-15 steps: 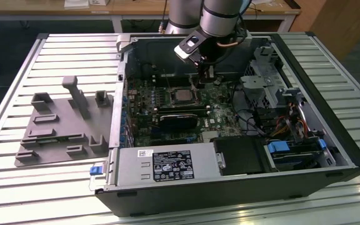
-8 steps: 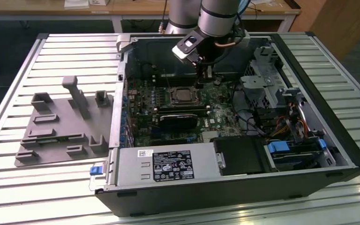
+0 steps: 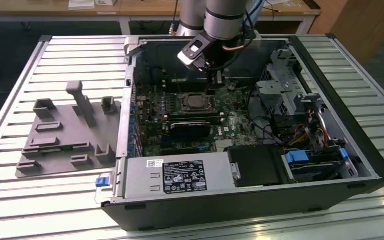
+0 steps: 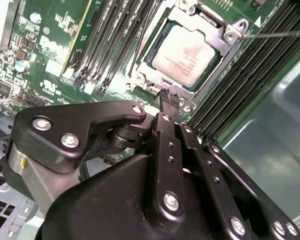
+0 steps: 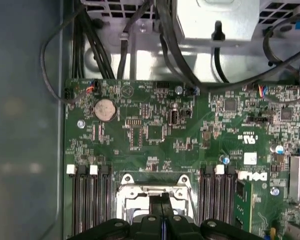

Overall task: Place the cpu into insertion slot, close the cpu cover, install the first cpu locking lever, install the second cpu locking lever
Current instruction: 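Close the cpu cover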

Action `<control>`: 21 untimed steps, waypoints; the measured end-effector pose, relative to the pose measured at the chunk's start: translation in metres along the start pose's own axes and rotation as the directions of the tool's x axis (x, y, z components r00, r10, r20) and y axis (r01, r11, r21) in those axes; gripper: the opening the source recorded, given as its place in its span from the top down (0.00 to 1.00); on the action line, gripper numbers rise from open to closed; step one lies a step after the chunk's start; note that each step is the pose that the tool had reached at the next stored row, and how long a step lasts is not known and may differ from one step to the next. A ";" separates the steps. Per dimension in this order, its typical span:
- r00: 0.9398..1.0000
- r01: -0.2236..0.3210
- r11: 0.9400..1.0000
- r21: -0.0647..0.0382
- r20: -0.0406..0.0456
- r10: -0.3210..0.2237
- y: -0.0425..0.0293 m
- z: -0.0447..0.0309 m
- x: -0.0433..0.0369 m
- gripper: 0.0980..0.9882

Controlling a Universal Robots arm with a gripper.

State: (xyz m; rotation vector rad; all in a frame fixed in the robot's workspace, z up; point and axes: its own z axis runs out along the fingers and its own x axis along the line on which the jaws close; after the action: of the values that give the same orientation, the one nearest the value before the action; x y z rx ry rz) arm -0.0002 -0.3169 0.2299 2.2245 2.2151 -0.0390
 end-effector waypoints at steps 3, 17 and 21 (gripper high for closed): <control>1.000 0.000 1.000 -0.006 0.000 0.000 -0.0070 0.0016 0.0000 1.00; 1.000 0.000 0.999 -0.032 0.000 0.000 -0.0347 0.0075 0.0000 1.00; 1.000 0.000 0.999 -0.032 0.000 0.000 -0.0348 0.0075 -0.0001 1.00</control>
State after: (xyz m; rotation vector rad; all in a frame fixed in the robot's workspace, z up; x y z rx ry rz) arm -0.0351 -0.3170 0.2230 2.2084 2.1993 -0.0031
